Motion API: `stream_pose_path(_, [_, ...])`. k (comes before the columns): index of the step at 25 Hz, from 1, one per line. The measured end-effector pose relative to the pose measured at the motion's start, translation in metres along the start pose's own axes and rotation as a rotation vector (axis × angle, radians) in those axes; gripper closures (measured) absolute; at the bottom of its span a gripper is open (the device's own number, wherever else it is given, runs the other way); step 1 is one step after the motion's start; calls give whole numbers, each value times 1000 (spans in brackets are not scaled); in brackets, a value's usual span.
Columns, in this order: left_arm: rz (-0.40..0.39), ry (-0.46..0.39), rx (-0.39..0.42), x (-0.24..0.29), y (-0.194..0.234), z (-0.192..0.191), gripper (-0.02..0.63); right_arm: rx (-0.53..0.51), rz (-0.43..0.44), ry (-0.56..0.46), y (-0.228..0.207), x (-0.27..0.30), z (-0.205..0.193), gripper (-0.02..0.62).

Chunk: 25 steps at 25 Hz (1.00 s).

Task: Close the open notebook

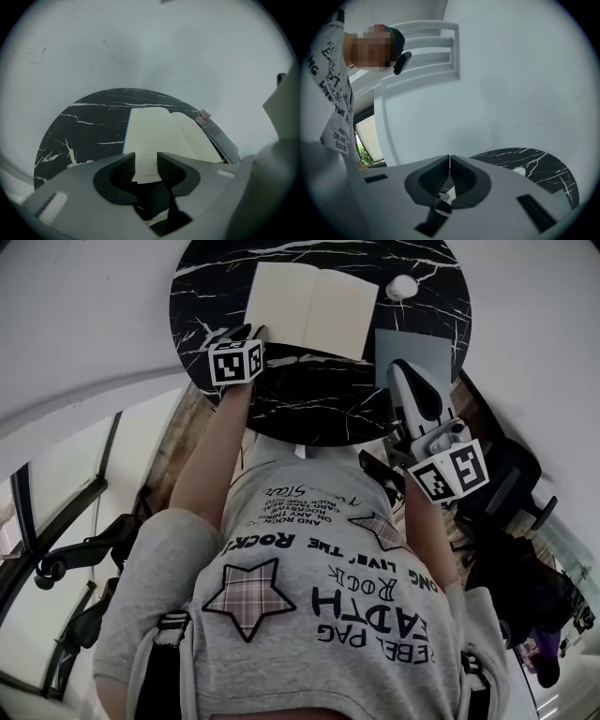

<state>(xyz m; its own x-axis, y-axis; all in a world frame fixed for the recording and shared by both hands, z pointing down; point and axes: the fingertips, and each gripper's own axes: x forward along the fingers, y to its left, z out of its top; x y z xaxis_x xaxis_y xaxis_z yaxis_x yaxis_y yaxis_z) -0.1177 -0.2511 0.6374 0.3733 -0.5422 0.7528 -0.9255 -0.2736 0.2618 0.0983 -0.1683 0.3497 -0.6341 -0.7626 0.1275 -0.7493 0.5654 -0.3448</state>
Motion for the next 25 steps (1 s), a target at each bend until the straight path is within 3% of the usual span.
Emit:
stream_pose_path(5, [40, -8, -37, -1, 14, -4, 382, 3, 2, 2, 1, -3, -2, 581])
stream_pose_path(9, [29, 12, -62, 2, 12, -9, 355, 5, 2, 3, 2, -5, -3, 581])
stream_pose_path(25, [62, 0, -147, -1, 16, -5, 365, 11, -2, 1, -2, -7, -2, 581])
